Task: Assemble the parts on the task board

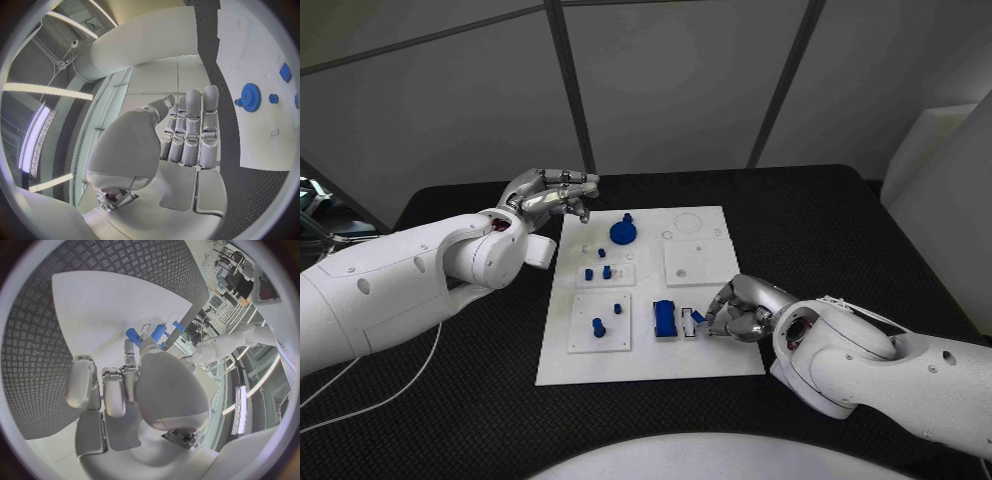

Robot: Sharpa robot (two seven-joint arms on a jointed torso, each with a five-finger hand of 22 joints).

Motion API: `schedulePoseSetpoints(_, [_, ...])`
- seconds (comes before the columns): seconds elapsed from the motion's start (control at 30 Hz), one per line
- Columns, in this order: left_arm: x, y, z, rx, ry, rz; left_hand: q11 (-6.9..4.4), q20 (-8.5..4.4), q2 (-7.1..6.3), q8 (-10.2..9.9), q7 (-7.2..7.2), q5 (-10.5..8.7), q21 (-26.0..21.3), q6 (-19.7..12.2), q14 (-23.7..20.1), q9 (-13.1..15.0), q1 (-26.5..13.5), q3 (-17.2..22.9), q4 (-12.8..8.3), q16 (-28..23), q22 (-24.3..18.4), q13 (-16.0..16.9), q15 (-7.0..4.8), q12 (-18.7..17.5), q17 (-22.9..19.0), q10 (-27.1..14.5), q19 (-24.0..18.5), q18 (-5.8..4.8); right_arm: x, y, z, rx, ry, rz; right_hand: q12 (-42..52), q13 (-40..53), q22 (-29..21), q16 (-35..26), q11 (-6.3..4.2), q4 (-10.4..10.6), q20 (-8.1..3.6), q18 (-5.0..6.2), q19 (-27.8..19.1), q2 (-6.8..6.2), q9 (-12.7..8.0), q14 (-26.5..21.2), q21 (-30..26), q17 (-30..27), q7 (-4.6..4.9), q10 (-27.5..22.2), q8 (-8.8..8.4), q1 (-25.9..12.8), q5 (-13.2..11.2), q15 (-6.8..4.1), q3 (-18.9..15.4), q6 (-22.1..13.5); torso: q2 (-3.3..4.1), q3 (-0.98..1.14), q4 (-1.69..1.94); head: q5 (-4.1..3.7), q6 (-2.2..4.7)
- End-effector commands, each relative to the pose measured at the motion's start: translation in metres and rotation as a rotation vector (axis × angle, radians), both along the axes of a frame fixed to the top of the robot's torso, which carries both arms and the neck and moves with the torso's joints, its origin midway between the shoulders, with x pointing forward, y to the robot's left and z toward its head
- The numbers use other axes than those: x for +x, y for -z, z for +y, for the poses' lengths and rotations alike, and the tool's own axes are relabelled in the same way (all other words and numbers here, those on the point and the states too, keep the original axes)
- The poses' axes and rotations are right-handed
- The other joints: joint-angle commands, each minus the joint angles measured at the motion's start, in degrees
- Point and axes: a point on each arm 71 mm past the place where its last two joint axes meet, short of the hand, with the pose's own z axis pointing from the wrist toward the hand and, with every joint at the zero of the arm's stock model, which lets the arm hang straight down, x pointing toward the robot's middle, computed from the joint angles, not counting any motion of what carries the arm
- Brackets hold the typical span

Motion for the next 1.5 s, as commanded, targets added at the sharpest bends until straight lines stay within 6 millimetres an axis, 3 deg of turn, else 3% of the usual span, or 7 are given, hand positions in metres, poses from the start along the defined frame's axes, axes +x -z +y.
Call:
schedulePoseSetpoints(0.03, [0.000,-0.002,-0.002,-0.008,0.010,-0.002,0.02,0.05,0.25,0.16,0.09,0.31,-0.37,-0.42,-0.33,0.04,0.29,-0.25,0.03,0.20,-0.07,0.08,0.05,0.17,-0.09,-0.27,-0.17,0.63,0.002,0.000,0.003,0.043,0.020,-0.003,-0.37,6.79,0.76,0.26,-0.09,0.34,-0.08,-0.01,0.10,-0.63,0.17,5.97,0.24,15.10,-0.09,2.20,-0.10,-1.30,0.82,-0.20,0.40,0.67,-0.01,0.03,0.08,-0.04,-0.06])
schedulePoseSetpoints(0.13, [0.000,-0.002,-0.002,-0.008,0.011,-0.002,0.02,0.05,0.25,0.16,0.09,0.31,-0.37,-0.42,-0.33,0.04,0.29,-0.25,0.03,0.20,-0.07,0.08,0.05,0.17,-0.09,-0.27,-0.17,0.63,0.003,0.000,0.006,0.051,0.023,-0.004,-0.26,6.89,0.88,0.26,-0.07,1.31,-0.06,-0.03,0.19,-1.29,0.31,5.97,0.31,15.10,-0.09,2.30,-0.24,-2.86,2.89,-0.17,0.48,0.99,0.03,0.06,0.05,0.10,-0.03])
schedulePoseSetpoints(0.23, [-0.001,-0.002,-0.002,-0.008,0.010,-0.001,0.02,0.05,0.25,0.16,0.09,0.31,-0.37,-0.42,-0.33,0.04,0.29,-0.25,0.03,0.20,-0.07,0.08,0.05,0.17,-0.09,-0.27,-0.17,0.63,0.005,0.002,0.009,0.047,0.018,0.005,-0.19,6.98,1.03,0.26,-0.06,1.81,-0.05,-0.06,0.29,-2.16,0.57,5.97,0.39,15.10,-0.08,2.40,-0.43,-5.77,9.10,-0.17,-0.50,1.42,0.03,0.05,-0.02,0.24,-0.05])
schedulePoseSetpoints(0.57, [-0.001,-0.002,-0.002,-0.008,0.013,0.000,0.02,0.05,0.25,0.16,0.09,0.31,-0.37,-0.42,-0.33,0.04,0.29,-0.25,0.03,0.20,-0.07,0.08,0.05,0.17,-0.09,-0.27,-0.17,0.63,0.008,0.010,0.015,0.006,-0.003,0.046,-0.51,6.83,1.04,0.26,-0.27,1.99,-0.13,-0.03,0.28,-2.30,1.24,5.97,0.32,15.10,-0.38,2.36,-0.33,-10.55,13.96,-0.32,-3.12,2.56,-0.02,0.03,-0.06,0.44,-0.31])
schedulePoseSetpoints(0.93, [-0.001,-0.002,-0.002,-0.008,0.014,0.002,0.03,0.06,0.25,0.28,0.11,0.31,-0.38,-0.51,-0.37,0.04,0.36,-0.26,-0.03,0.26,-0.07,0.09,0.04,0.32,-0.15,-0.38,-0.17,0.64,0.012,0.012,0.018,-0.019,-0.004,0.038,-0.55,6.83,1.00,0.26,-0.39,1.96,-0.19,-0.02,0.24,-2.36,1.47,5.97,0.26,15.10,-0.53,2.35,-0.16,-11.01,13.80,-0.41,-3.69,2.89,-0.05,0.03,-0.08,0.52,-0.29])
schedulePoseSetpoints(1.23, [0.000,-0.002,-0.002,-0.007,0.015,0.004,0.03,0.06,0.25,0.28,0.11,0.31,-0.38,-0.51,-0.37,0.04,0.36,-0.26,-0.03,0.26,-0.07,0.09,0.04,0.32,-0.15,-0.38,-0.17,0.64,0.010,0.011,0.022,-0.018,-0.026,0.031,-0.59,6.86,1.00,0.26,-0.46,2.01,-0.31,-0.02,0.22,-2.50,2.03,5.97,0.19,15.10,-0.60,2.39,-0.12,-12.88,11.05,-0.50,-5.77,3.00,-0.02,0.07,-0.10,0.50,-0.23])
schedulePoseSetpoints(1.5, [0.000,-0.001,-0.002,-0.007,0.014,0.005,0.03,0.06,0.25,0.28,0.11,0.31,-0.38,-0.51,-0.37,0.04,0.36,-0.26,-0.03,0.26,-0.07,0.09,0.04,0.32,-0.15,-0.38,-0.17,0.64,0.010,0.008,0.021,-0.010,-0.027,0.005,-0.66,6.90,1.02,0.26,-0.44,2.05,-0.30,-0.02,0.22,-2.50,2.76,5.97,0.10,15.10,-0.61,2.42,-0.11,-16.19,1.91,-0.48,-9.21,3.01,-0.05,0.08,-0.10,0.57,-0.28])
